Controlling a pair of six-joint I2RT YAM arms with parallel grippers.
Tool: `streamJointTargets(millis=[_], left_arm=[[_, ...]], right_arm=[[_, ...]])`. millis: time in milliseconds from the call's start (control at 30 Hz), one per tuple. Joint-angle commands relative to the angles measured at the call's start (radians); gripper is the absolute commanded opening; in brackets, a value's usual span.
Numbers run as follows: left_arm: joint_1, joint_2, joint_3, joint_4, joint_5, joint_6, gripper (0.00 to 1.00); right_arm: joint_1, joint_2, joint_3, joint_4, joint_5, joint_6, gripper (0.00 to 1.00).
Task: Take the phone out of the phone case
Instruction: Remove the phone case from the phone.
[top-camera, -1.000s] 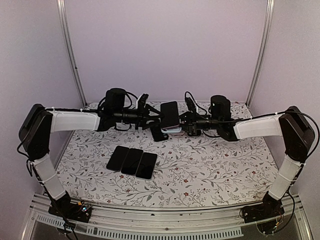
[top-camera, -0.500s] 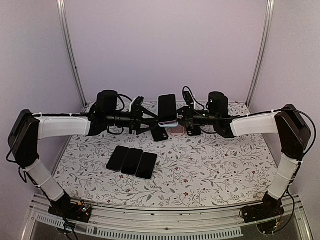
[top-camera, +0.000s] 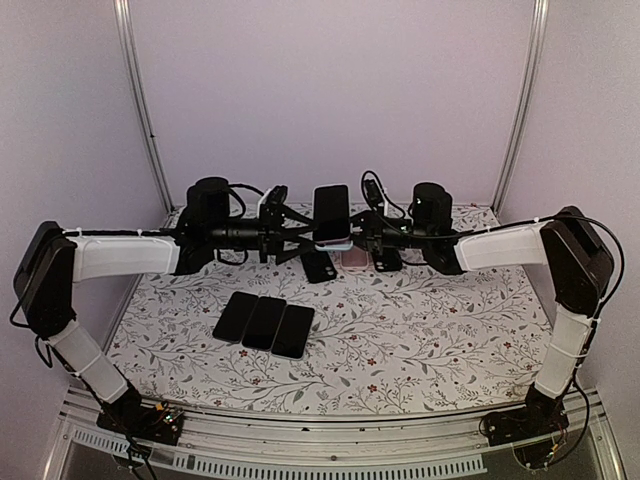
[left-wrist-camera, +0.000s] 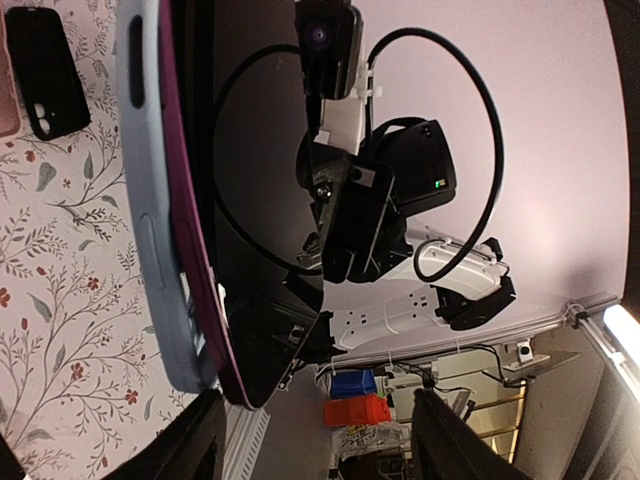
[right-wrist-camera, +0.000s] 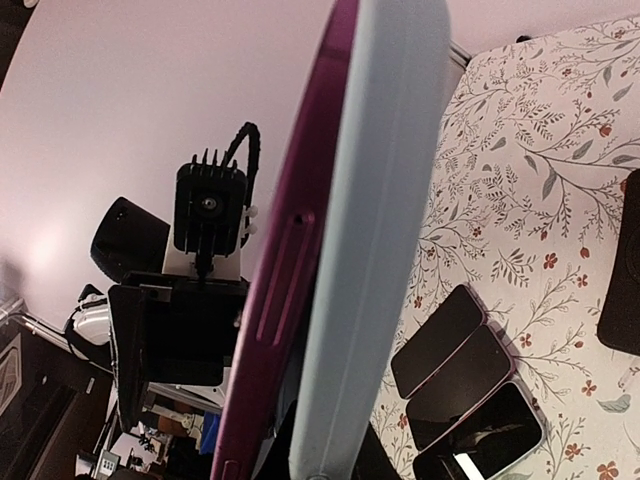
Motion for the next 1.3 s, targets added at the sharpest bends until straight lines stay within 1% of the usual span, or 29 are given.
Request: streamJointTargets(millis=[0,267,400,433,500,733,800,1000,1200,1267], left_arm=[[-0.011,0.001,-0.012,0.075,0.013,-0.03,0.65],[-0.02,0.031,0.006,0.142,0.017,-0.064,0.65],[-0.027,0.047,0.01,0.16,0.017,-0.079,0.62],[-0.027,0.049,0.009,0.164,0.016,-0.083,0.6],[-0.027,0.054,0.003,0.185,0.009,-0.098,0.58],[-0.028,0.086,-0.034,0.37,-0.018,-0.221,0.5],[-0.03,0.092,-0.028,0.356,-0.024,-0.22,0.49],[-0.036,0.09,0.005,0.195,-0.052,-0.153,0.49],[-0.036,0.079,0.033,0.034,-0.098,-0.094,0.52],[-0.036,0.075,0.033,0.022,-0.106,-0.09,0.52]], right_arm=[[-0.001,0.001,0.055,0.106,0.003,-0.015,0.0],[0.012,-0.002,0.056,0.1,0.007,-0.021,0.0],[0.014,-0.001,0.055,0.094,0.018,-0.033,0.0],[0.015,-0.001,0.054,0.093,0.02,-0.036,0.0],[0.02,-0.004,0.058,0.088,0.023,-0.048,0.0],[0.04,-0.03,0.055,0.044,0.061,-0.108,0.0],[0.042,-0.039,0.056,0.03,0.073,-0.122,0.0],[0.041,-0.048,0.063,-0.002,0.084,-0.14,0.0],[0.042,-0.042,0.076,-0.014,0.074,-0.101,0.0],[0.042,-0.038,0.092,-0.033,0.071,-0.09,0.0]])
